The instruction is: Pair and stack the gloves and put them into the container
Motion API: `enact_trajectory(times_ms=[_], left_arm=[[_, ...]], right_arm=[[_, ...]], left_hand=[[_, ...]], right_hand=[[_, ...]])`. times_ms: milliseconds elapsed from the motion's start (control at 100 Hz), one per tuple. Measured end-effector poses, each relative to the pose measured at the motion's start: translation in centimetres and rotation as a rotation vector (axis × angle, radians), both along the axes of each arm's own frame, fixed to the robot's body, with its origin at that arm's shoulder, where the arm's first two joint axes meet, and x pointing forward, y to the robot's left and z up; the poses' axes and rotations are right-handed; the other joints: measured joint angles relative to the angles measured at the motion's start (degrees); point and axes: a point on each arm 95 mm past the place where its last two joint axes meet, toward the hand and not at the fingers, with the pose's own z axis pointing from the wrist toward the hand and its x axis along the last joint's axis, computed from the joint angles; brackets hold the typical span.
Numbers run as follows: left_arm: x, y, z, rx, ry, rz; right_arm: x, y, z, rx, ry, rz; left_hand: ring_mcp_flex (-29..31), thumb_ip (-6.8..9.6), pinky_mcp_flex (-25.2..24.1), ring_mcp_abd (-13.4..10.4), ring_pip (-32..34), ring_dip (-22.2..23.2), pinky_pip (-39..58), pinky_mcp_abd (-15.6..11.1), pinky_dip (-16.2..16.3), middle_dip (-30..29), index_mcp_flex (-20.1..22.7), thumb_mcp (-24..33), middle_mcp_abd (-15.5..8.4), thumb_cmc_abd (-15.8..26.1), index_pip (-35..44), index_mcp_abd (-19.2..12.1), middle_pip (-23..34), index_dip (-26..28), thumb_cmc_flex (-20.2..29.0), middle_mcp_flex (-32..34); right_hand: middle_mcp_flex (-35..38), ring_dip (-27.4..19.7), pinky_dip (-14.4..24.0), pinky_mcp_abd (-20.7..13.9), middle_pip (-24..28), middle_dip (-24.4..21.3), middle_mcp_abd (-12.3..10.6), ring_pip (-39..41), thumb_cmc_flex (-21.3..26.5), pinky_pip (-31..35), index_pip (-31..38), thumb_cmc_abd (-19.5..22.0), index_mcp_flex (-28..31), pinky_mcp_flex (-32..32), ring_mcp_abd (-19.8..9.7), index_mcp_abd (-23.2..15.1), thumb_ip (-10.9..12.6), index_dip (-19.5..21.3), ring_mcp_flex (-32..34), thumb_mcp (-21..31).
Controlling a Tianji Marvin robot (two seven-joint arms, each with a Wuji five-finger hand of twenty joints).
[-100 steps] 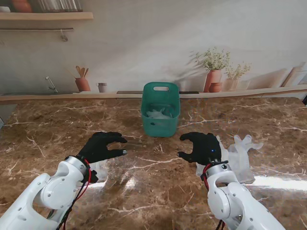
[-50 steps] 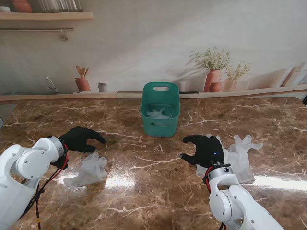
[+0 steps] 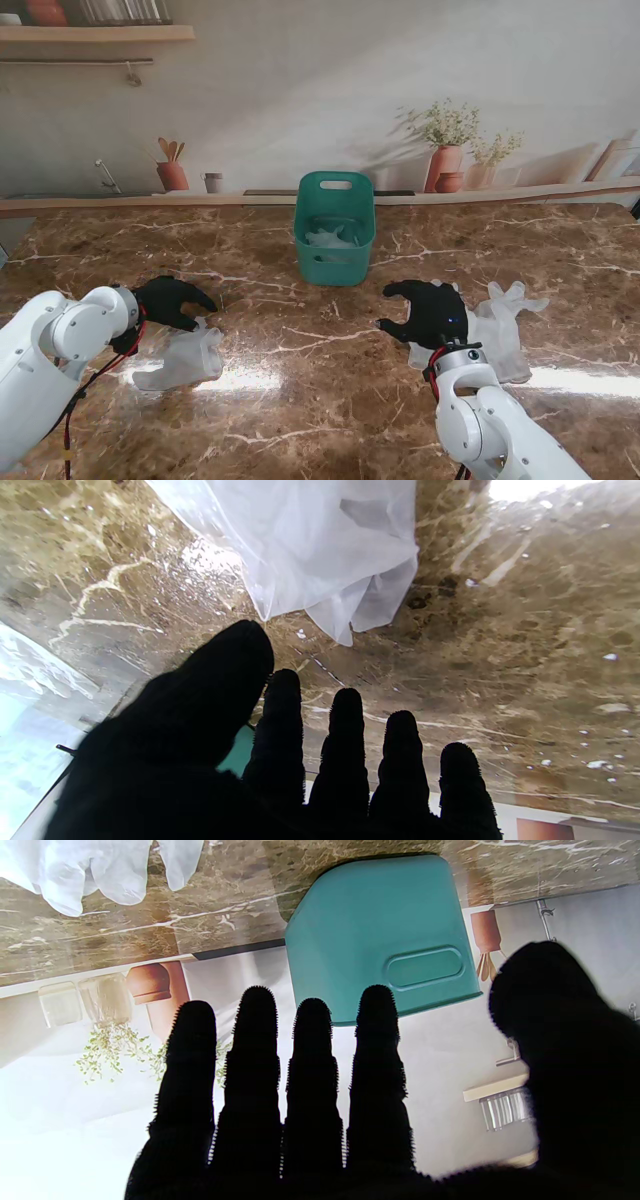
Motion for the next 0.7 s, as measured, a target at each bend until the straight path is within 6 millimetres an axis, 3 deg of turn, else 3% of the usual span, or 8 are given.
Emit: enact_trajectory(times_ms=[270,360,470,540,600,700], left_arm=[[0.3,-1.2,-2.0,0.044,0.004,-0.089],[0.2,-1.4,-2.3,0.065,-0.002,-0.099],[0.2,-1.6,-2.6,0.092,-0.010,-0.123],[0.3,-1.9,-2.6,0.097,-0.011,-0.134],[0.4,-2.0,-2.7,0.114,-0.025,-0.146],[0.5,-2.0,-2.9,0.118,-0.053,-0.151]], right_arm=[[0.0,-0.1,-0.2,-0.005,0.013,0.004],[0.0,-0.1,-0.2,-0.005,0.011,0.003],[0.0,-0.2,-0.3,-0.004,0.008,0.006],[0.0,-0.2,-0.3,-0.004,0.007,0.007],[0.1,-0.1,-0.3,-0.004,0.006,0.007],[0.1,-0.1,-0.3,-0.004,0.005,0.008]], left_hand=[[-1.4,0.00,0.0,0.0,0.3,0.1,-1.2,-0.7,0.1,0.9,-5.2,5.5,-2.0,-4.4,2.4,-2.1,0.9,1.4,-0.2,-3.1],[-2.3,0.00,0.0,0.0,0.5,0.1,-1.3,-0.7,0.1,0.9,-5.2,5.6,-2.2,-6.1,7.6,-2.2,1.0,4.4,-1.8,-4.2],[-2.3,0.00,0.0,0.0,0.5,0.1,-1.3,-0.7,0.1,0.9,-6.0,6.1,-2.3,-6.7,17.1,-2.6,1.0,12.2,-2.4,-4.5],[-2.3,0.00,0.0,0.0,0.5,0.1,-1.3,-0.8,0.1,1.0,-4.4,6.1,-2.3,-6.6,23.6,-2.9,1.0,17.9,-2.4,-4.8],[-2.3,-2.93,0.0,-0.1,0.7,0.1,-1.3,-0.9,0.7,1.0,-1.3,3.4,-3.0,-6.6,29.2,-3.3,1.0,21.8,-0.4,-5.4],[-2.3,-3.00,0.0,-0.1,1.5,0.4,-1.3,-1.0,2.1,1.0,4.2,-2.5,-3.4,-6.4,36.3,-6.5,1.4,24.3,4.7,-4.3]], right_hand=[[0.0,0.0,0.0,0.0,0.0,0.0,0.0,0.1,0.0,0.0,0.0,0.0,0.0,0.0,0.0,0.0,0.0,0.0,0.0,0.6],[0.0,0.0,0.0,0.0,0.0,0.0,0.0,0.1,0.0,0.0,0.0,0.0,0.0,0.0,0.0,0.0,0.0,0.0,0.0,0.7],[0.1,0.0,0.0,0.0,0.0,0.0,0.0,0.3,0.0,0.0,0.0,0.0,0.1,0.0,0.0,0.0,0.0,0.0,0.0,1.2],[0.1,0.0,0.0,0.0,0.0,0.1,0.0,0.5,0.0,0.0,0.0,0.0,0.1,0.1,0.0,0.0,0.0,0.0,0.0,1.8],[0.1,0.0,0.0,0.1,0.0,0.1,0.0,0.5,0.0,0.0,0.0,0.0,0.1,0.1,0.0,0.0,0.0,0.0,0.0,1.8],[0.1,0.0,0.0,0.1,0.0,0.2,0.0,0.5,0.0,0.0,0.0,0.0,0.1,0.1,0.0,0.0,0.0,0.0,0.0,2.1]])
